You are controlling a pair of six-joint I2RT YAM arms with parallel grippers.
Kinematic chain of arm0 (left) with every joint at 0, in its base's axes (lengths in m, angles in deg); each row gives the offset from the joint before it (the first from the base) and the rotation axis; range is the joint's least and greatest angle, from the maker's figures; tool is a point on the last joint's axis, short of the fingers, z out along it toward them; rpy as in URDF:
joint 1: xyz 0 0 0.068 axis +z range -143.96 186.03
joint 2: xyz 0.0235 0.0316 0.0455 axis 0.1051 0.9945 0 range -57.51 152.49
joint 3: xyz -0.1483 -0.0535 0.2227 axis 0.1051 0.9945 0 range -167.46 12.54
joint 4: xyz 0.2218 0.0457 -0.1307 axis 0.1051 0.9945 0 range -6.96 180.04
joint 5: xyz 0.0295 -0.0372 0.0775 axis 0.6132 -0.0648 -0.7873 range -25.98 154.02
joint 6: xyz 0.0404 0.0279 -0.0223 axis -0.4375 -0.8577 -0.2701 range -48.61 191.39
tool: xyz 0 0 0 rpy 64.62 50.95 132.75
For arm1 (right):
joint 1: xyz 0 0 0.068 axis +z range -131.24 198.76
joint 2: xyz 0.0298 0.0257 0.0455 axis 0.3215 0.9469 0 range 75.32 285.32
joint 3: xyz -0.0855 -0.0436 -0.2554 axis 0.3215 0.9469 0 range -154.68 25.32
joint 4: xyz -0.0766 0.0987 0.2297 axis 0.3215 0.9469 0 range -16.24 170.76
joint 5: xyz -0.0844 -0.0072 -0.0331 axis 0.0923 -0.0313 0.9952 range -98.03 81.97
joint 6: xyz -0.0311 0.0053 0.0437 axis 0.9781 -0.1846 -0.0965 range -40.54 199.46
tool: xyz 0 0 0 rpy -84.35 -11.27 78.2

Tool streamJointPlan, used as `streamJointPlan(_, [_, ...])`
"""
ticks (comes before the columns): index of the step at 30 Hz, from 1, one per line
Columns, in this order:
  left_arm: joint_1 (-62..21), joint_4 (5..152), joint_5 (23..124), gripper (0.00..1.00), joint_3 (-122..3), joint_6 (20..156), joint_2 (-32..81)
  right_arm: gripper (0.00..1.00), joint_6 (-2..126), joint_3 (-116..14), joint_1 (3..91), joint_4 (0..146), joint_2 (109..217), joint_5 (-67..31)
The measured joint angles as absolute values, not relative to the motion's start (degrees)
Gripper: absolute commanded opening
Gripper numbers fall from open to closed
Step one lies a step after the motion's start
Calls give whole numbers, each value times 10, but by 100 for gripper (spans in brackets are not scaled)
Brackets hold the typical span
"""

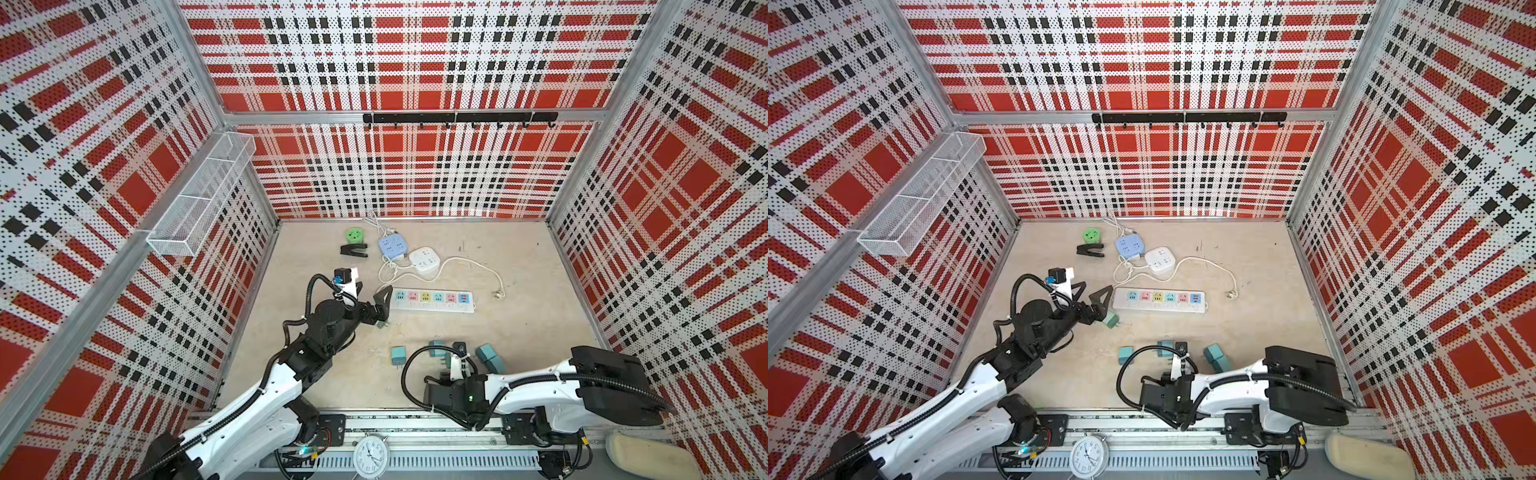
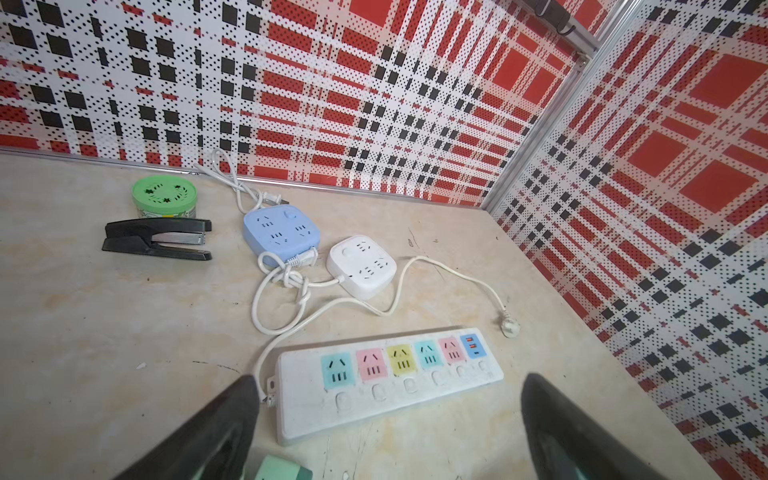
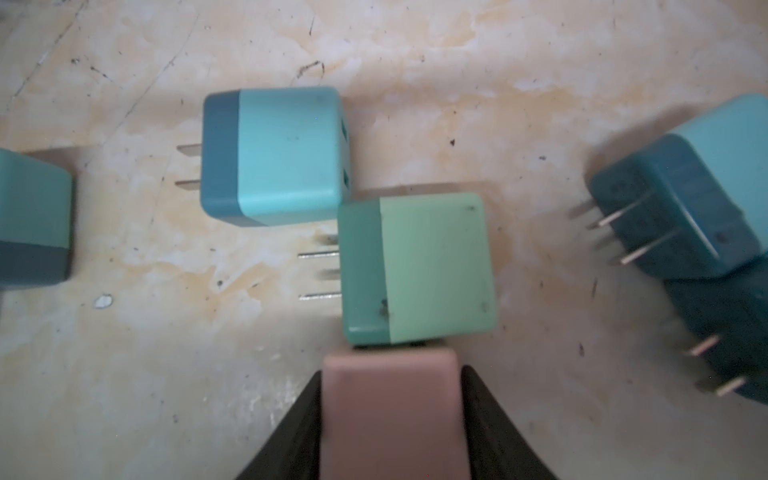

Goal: Insert the plug
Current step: 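Lower the right gripper onto the pink charger plug and grasp it, then lift the pink charger toward the left gripper while the left gripper approaches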

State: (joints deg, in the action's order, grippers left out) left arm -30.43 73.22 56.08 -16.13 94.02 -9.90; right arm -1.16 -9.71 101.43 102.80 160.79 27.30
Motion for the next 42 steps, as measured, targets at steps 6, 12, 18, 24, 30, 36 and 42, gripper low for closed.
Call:
streamJointPlan(6, [-305, 732, 544, 99, -161, 943, -99, 24, -7, -75, 1012, 998, 1585, 275])
streamJointPlan(12, [-305, 732, 538, 99, -161, 949, -94, 15, -4, -55, 1012, 1027, 1513, 271])
streamJointPlan(18, [-311, 731, 577, 97, -161, 946, -90, 11, 31, -61, 1012, 1106, 1388, 329])
streamJointPlan(24, [-336, 731, 614, 90, -178, 933, -67, 7, 140, -63, 1007, 1126, 1286, 451])
streamJointPlan(30, [-352, 727, 652, 88, -206, 919, -36, 9, 435, 16, 860, 886, 1199, 483])
streamJointPlan(36, [-357, 725, 700, 83, -221, 912, -20, 3, 644, 117, 719, 632, 1183, 324])
streamJointPlan(42, [-379, 718, 758, 76, -252, 902, 34, 0, 743, 176, 708, 449, 1253, 230])
